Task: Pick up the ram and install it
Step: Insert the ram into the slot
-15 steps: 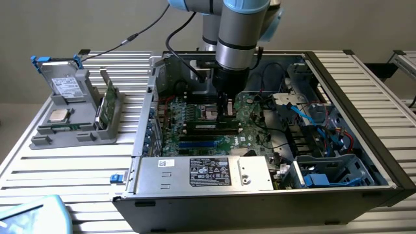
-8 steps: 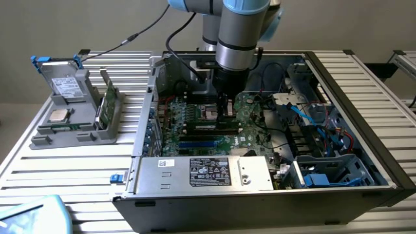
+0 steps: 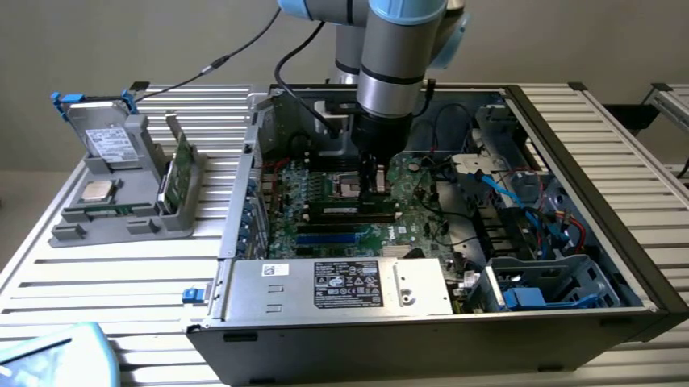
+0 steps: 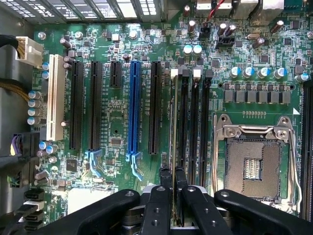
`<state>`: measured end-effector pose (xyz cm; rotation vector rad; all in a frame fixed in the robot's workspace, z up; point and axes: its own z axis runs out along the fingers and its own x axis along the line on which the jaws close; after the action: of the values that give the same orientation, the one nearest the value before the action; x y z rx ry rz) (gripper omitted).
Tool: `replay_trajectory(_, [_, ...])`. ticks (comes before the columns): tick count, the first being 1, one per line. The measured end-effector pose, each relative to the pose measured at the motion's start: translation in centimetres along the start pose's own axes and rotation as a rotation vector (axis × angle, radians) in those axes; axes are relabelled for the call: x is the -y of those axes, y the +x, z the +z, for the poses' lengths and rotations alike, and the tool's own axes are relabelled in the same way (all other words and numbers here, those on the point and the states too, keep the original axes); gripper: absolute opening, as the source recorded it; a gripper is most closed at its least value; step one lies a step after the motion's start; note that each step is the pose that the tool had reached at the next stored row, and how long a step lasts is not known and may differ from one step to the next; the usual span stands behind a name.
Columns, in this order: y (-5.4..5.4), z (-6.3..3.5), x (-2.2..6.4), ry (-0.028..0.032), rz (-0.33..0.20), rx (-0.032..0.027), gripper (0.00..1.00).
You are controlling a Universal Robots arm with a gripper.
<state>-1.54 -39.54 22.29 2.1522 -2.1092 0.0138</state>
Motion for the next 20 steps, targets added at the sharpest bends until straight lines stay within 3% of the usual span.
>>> replay_trajectory(11, [-0.01, 0.07, -0.01, -0.0004, 0.003, 0.0001, 0.14])
replay_trajectory(20, [-0.02, 0.17, -0.01, 0.0028, 0.004, 0.0002, 0.14])
